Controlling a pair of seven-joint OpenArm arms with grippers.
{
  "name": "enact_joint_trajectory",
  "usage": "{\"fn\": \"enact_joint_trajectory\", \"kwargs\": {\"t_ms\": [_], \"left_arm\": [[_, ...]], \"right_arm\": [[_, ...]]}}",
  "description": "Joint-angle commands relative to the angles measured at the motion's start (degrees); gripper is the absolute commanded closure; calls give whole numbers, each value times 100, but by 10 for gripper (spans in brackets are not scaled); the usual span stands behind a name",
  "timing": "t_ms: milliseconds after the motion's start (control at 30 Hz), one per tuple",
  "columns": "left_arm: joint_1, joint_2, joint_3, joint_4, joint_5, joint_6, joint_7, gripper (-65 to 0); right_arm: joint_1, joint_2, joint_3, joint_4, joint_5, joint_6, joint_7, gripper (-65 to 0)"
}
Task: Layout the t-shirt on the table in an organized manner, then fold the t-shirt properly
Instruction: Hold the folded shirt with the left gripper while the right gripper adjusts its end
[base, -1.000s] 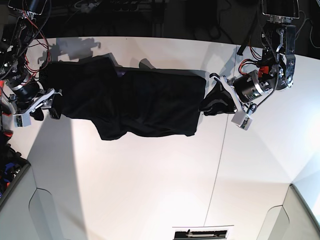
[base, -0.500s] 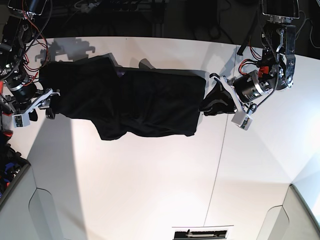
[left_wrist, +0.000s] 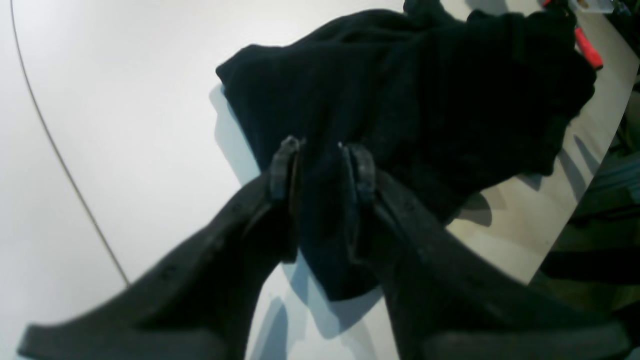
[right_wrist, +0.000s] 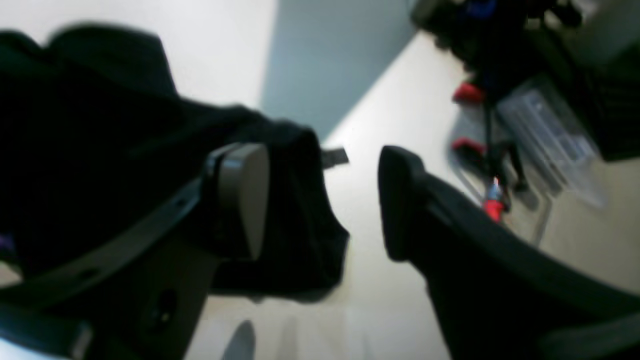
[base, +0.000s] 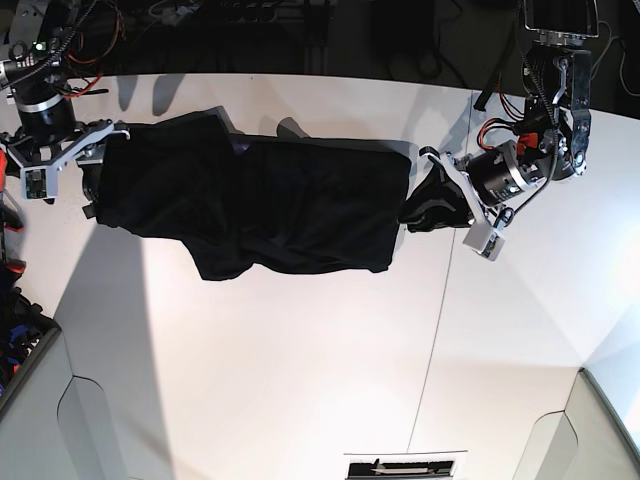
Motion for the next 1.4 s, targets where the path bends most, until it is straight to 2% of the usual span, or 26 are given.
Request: {"fn": "enact_joint_trajectory", "kwargs": {"t_ms": [0, 167, 233, 333, 400, 533, 767, 967, 1133, 1367], "left_arm": [[-72, -48, -26, 96, -129, -52, -131, -147], [-76, -48, -26, 96, -131, -52, -138, -147], [-81, -48, -26, 96, -131, -52, -146, -147], [-59, -46, -26, 94, -131, -52, -138, -147], [-63, -46, -26, 96, -125, -52, -140, -147], [-74, -87, -26, 96, -122, -52, -140, -147], [-72, -109, -26, 94, -122, -52, -138, -147], [-74, -109, -26, 96, -122, -52, -140, -147], [-74, -109, -26, 96, -122, -52, -138, -147], [-74, -109, -26, 96, -122, -52, -140, -147]], "right_arm": [[50, 83, 33, 83, 20, -57, 179, 0], [52, 90, 33, 83, 122, -59, 236, 0], [144, 90, 33, 83, 597, -63, 190, 0], [463, 85, 114, 83, 1370, -39, -188, 0], [573, 76, 199, 83, 1657, -35, -214, 0], [597, 76, 199, 83, 1504, -37, -219, 0], [446, 74, 199, 81, 1912, -76, -221, 0], [461, 76, 205, 81, 1917, -389, -214, 0], [461, 74, 205, 50, 2389, -389, -214, 0], [463, 81, 264, -240, 2573, -400, -142, 0]]}}
